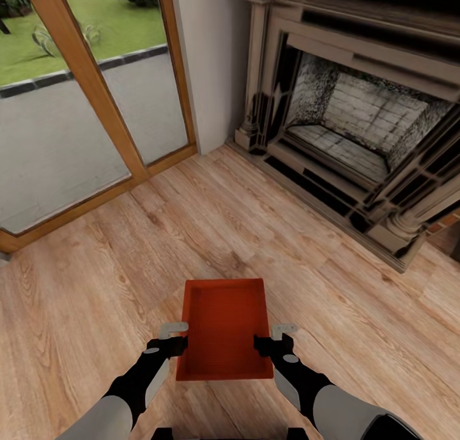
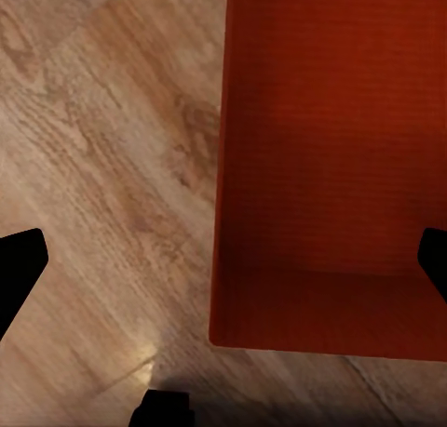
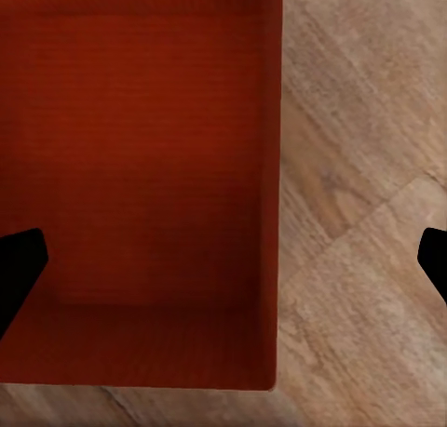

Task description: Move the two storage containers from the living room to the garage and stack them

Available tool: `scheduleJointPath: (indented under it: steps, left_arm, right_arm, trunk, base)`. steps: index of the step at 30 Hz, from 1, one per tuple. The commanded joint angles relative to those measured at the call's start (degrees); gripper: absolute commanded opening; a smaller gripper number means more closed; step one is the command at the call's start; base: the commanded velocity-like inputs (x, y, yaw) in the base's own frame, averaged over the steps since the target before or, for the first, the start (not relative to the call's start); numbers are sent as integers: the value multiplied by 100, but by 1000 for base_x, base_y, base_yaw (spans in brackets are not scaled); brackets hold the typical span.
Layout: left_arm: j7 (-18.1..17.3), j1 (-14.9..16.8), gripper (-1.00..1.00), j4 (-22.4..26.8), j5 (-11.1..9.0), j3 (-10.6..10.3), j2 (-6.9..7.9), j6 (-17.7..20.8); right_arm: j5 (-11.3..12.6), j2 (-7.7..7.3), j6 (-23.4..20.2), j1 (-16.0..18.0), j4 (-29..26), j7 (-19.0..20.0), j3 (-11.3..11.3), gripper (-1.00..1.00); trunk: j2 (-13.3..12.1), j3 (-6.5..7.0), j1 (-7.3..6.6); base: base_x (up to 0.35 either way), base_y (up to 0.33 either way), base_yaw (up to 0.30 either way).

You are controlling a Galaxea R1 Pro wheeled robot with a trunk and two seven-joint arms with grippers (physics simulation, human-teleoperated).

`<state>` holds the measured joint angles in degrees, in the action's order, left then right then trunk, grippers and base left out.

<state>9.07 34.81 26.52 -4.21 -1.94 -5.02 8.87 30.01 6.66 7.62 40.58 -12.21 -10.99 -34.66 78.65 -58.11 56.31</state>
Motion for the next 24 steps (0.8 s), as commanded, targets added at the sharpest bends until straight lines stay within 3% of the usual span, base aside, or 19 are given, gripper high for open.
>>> scheduleJointPath:
  steps: [1,24]
  left_arm:
    - [33,0,100,13,-44,-21,1,29]
    - [33,0,100,20,-44,-12,1,27]
  right_arm:
    - [56,0,34,3,1,-26,-49,100]
    - [95,23,91,3,16,-11,-24,100]
  trunk:
    - [43,-21,22]
    - [966,-434,528]
  base:
    - [0,0,0]
    - [0,0,0]
